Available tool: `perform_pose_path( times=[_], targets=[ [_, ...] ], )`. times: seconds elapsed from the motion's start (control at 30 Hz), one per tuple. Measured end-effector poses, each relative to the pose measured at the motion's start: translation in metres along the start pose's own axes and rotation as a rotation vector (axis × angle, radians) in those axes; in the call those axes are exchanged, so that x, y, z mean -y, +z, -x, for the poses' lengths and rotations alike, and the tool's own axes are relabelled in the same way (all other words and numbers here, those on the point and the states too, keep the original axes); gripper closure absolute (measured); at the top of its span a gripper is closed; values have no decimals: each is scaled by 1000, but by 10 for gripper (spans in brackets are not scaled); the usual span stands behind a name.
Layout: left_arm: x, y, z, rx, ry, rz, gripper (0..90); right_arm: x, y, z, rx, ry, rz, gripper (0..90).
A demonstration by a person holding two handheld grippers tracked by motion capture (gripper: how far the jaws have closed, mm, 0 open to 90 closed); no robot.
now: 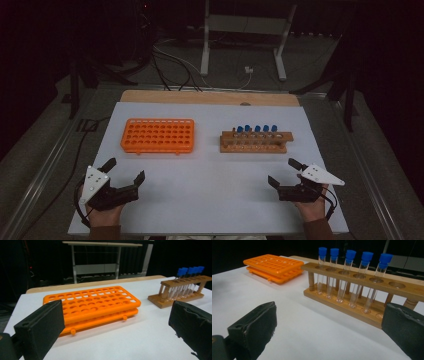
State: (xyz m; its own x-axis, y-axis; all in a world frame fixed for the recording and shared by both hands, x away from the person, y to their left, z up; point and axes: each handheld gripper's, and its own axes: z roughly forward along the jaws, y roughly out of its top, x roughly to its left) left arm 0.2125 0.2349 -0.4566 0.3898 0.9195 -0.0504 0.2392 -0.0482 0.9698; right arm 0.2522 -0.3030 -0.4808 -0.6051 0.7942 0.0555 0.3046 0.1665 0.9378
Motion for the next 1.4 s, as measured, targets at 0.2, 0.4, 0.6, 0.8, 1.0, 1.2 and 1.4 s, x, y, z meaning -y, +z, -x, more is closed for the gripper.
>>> perform_pose_path(
  times=[0.2, 0.4, 0.6, 0.8, 1.0, 1.2, 1.4],
  targets=[
    [0, -1, 0, -26, 7, 7, 10, -1, -1, 1, 1, 14, 1, 1],
    [1, 1, 1, -34, 2, 2, 10, -4, -1, -5, -20, -1, -15, 1],
    [2, 5, 1, -49, -1, -3, 10, -8, 0, -5, -16, -1, -15, 1],
    [2, 5, 0, -70, -9, 3, 11, -18, 0, -10, 14, -19, -11, 15],
    [2, 4, -1, -71, -22, 16, 11, -33, 5, -11, 16, -31, -16, 15],
    [2, 8, 0, -57, -17, 5, 10, -50, 10, -6, 35, -21, 24, 25],
    [3, 9, 0, -56, -22, 4, 11, -70, 19, 8, 45, -5, 30, 36]
  ],
)
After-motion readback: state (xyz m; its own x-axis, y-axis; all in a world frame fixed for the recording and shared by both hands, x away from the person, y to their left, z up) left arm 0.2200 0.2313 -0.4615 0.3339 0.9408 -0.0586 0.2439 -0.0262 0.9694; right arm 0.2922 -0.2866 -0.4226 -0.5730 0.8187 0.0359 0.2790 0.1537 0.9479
